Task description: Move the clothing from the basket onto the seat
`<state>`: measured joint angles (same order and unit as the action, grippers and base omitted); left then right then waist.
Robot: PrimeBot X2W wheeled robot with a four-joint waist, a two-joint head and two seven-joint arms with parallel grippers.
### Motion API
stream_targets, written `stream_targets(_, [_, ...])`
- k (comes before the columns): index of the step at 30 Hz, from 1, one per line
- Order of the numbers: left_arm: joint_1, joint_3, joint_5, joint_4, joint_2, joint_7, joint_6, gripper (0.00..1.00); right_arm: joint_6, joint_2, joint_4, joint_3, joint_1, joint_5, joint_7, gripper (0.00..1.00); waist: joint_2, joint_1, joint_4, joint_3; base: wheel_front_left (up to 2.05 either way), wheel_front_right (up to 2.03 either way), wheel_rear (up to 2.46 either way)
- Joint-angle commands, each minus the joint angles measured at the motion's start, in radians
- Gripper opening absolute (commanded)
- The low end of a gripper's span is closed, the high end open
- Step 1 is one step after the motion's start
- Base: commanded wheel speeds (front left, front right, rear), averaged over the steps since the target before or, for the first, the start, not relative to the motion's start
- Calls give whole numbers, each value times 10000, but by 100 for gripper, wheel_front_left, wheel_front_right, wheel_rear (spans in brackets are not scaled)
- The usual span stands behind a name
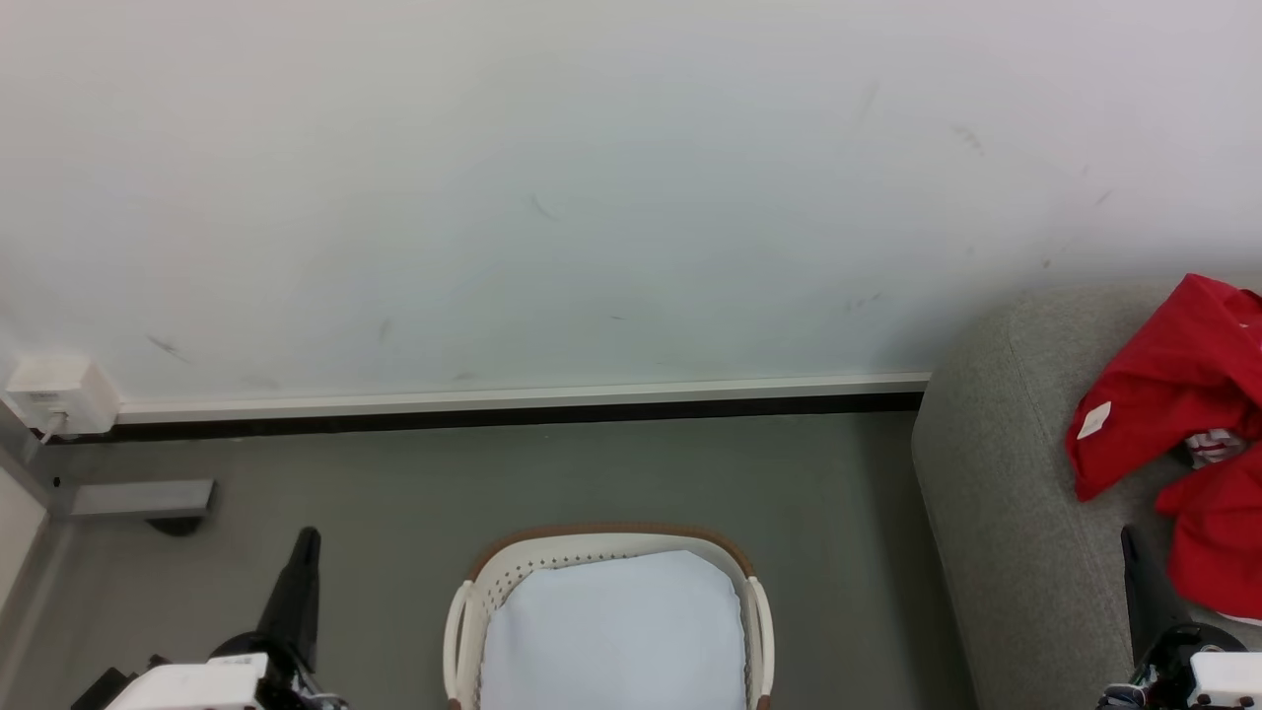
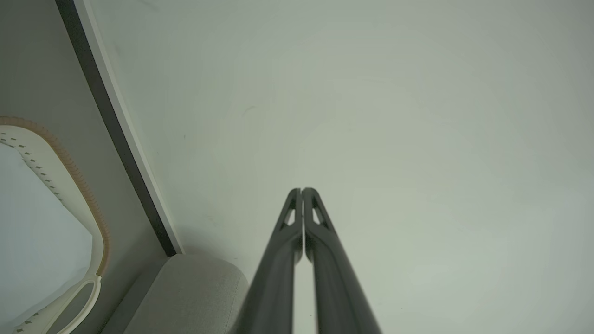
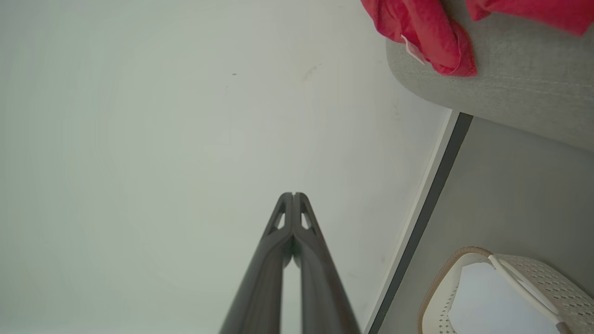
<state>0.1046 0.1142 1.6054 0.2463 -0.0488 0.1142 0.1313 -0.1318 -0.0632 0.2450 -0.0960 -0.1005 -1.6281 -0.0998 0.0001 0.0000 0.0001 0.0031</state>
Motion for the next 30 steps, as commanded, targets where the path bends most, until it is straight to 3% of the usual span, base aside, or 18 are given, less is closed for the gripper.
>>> stream_targets(1, [80, 4, 133, -32, -25, 40, -11, 0, 21, -14, -34, -21, -106, -1, -20, 0, -1, 0, -1, 0, 0, 0, 0])
stream_targets(30, [77, 0, 135, -32, -25, 38, -11, 0, 21, 36, -28, -87, -115, 76, -72, 0, -1, 0, -1, 0, 0, 0, 0])
